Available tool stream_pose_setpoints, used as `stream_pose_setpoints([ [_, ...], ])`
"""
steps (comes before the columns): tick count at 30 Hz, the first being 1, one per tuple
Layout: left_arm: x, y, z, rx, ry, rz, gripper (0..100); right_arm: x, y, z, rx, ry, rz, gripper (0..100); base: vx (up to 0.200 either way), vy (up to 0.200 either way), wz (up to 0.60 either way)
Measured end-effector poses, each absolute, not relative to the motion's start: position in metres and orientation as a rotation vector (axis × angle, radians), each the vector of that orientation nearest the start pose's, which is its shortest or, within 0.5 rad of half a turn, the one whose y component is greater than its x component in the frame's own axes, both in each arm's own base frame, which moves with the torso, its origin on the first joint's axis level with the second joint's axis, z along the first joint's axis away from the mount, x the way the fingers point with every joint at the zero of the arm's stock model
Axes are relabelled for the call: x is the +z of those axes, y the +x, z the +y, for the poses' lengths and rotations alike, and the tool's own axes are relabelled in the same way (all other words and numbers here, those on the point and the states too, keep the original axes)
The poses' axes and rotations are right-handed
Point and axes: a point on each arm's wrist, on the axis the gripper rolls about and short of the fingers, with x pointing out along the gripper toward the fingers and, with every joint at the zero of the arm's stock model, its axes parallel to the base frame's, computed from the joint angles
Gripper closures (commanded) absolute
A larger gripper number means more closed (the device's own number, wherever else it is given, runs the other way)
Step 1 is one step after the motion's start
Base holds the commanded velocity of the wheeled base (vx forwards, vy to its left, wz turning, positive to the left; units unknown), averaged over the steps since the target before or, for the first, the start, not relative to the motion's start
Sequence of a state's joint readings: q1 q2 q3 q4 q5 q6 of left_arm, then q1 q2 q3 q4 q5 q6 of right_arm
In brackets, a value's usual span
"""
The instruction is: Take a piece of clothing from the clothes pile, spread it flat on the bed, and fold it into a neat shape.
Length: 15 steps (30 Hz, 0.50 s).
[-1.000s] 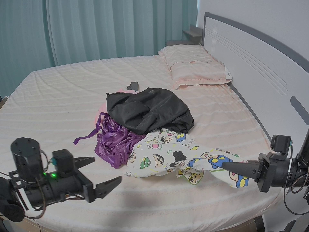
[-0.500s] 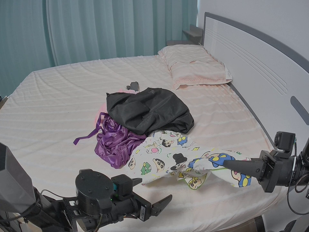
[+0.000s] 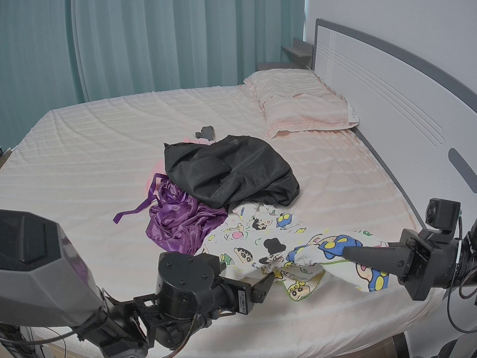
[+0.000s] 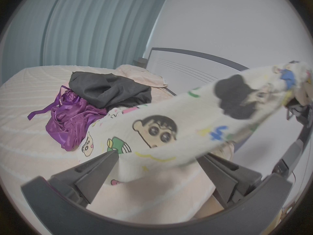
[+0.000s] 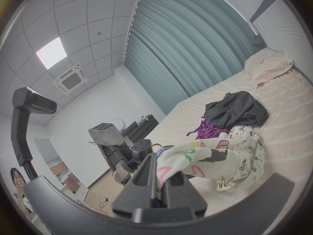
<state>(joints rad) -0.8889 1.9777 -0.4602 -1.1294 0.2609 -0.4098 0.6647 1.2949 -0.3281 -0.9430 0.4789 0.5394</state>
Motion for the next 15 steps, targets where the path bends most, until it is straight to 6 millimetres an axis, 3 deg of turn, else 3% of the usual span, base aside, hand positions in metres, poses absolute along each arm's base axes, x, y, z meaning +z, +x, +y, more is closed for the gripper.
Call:
stream_pose_setpoints([
  [15, 0.049, 0.233, -0.233, -0.363, -0.266, 0.317, 0, 0.216, 0.133, 0.125, 1.167, 0.489, 0.217, 100, 0.0, 0.0, 0.0],
])
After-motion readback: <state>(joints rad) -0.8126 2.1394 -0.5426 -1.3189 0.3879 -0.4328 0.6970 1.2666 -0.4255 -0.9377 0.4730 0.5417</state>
